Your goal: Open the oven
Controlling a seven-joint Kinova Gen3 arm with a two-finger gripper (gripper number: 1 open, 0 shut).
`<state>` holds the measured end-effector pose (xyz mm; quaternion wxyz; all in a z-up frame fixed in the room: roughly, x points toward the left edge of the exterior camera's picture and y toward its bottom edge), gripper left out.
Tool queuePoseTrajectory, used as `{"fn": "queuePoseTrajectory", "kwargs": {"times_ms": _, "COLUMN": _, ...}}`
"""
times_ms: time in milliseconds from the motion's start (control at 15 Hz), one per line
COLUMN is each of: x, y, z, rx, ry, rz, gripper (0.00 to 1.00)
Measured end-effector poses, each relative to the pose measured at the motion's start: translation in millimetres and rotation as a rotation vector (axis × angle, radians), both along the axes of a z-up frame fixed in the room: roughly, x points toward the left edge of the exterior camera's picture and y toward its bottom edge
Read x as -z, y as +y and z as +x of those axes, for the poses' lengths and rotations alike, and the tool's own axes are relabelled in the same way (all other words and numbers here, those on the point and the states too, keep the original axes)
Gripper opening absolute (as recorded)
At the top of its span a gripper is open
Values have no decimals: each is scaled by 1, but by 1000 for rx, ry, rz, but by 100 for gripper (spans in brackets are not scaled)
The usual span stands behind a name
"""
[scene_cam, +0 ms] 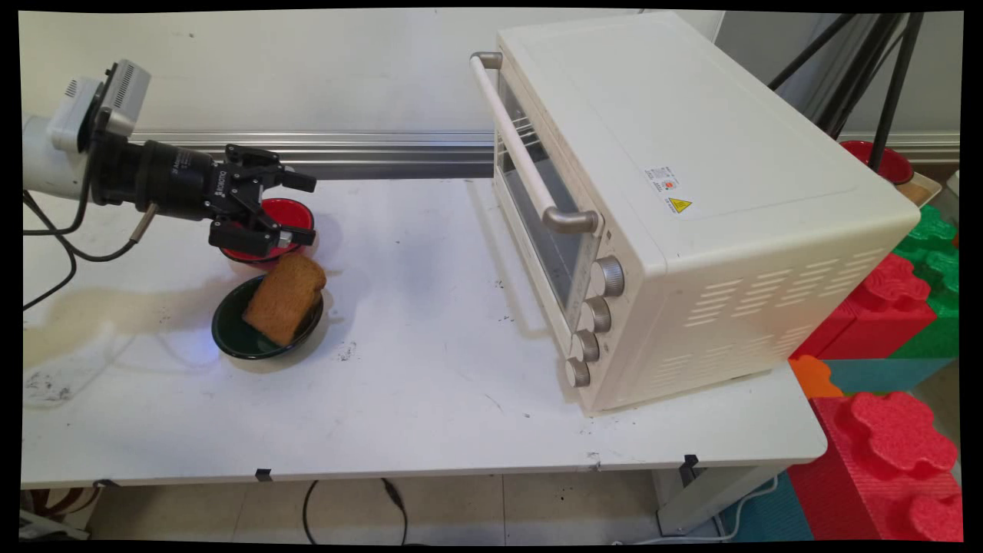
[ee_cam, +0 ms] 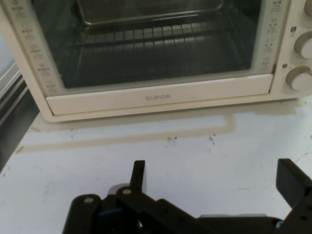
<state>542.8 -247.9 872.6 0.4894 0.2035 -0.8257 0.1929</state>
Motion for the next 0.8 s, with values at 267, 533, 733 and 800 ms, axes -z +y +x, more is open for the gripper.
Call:
{"fn": "queuePoseTrajectory", "kwargs": {"times_ms": 267, "x": -7, "y": 3, "z": 1, "rx": -2, "ry": 19, "rz": -7, "gripper": 100}}
{"fn": "queuePoseTrajectory", "kwargs": {"times_ms": 533, "x": -19, "y": 4, "z": -1, "rx": 0, "ry": 55, "rz": -26, "gripper": 100}}
{"fn": "queuePoseTrajectory", "kwargs": {"times_ms": 733, "x": -35, "y": 1, "z": -6, "rx": 10, "ry": 99, "rz": -54, "gripper": 100}}
{"fn": "queuePoseTrajectory", "kwargs": {"times_ms": 800, "x": -40, "y": -1, "z": -8, "rx": 12, "ry": 110, "rz": -62, "gripper": 100}}
